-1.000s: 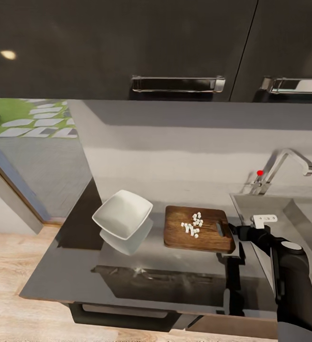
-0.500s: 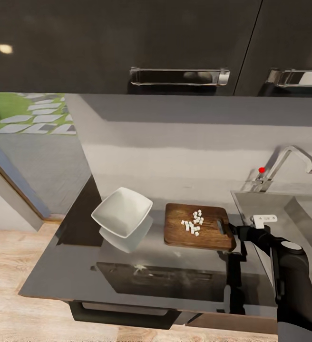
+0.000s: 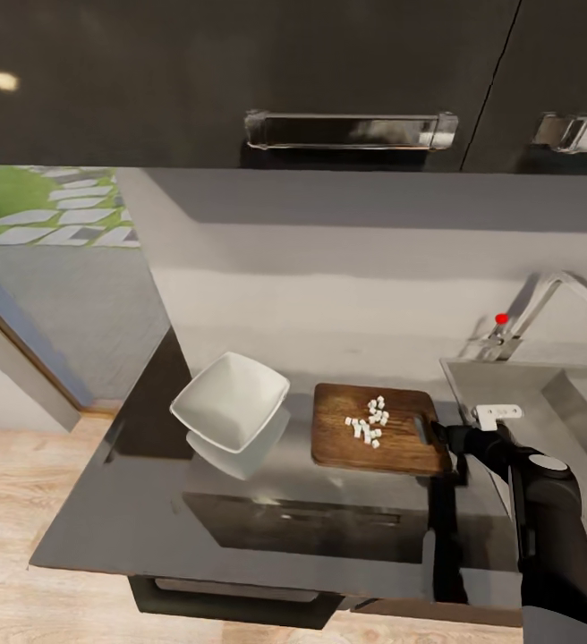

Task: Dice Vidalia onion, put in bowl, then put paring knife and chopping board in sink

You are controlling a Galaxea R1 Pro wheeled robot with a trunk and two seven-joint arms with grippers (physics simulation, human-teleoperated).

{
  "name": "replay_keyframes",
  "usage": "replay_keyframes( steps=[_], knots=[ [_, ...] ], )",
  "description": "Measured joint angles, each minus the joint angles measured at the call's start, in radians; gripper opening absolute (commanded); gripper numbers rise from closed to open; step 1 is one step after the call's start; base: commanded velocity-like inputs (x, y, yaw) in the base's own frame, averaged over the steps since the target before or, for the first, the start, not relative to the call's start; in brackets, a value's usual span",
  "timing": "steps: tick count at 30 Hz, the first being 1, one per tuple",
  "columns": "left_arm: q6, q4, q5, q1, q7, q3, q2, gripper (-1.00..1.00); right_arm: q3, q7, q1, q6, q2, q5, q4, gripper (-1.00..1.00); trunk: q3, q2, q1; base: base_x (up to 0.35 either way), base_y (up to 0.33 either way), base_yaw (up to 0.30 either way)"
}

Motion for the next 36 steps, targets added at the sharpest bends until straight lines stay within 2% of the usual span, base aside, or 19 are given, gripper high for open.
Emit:
replay_keyframes(
  steps=[6, 36],
  knots=[
    [0.0, 0.0, 0.0, 0.0, 0.0, 0.0, -0.001, 1.0, 0.0, 0.0, 0.0, 0.0, 0.0, 0.001, -0.001, 1.0, -0.005, 0.0, 0.0, 0.143, 0.038, 0.0],
    [0.0, 0.0, -0.001, 0.0, 0.0, -0.001, 0.0, 1.0, -0.003, 0.0, 0.0, 0.001, -0.001, 0.001, 0.001, 1.0, -0.013, 0.0, 0.0, 0.002, 0.0, 0.0]
  ],
)
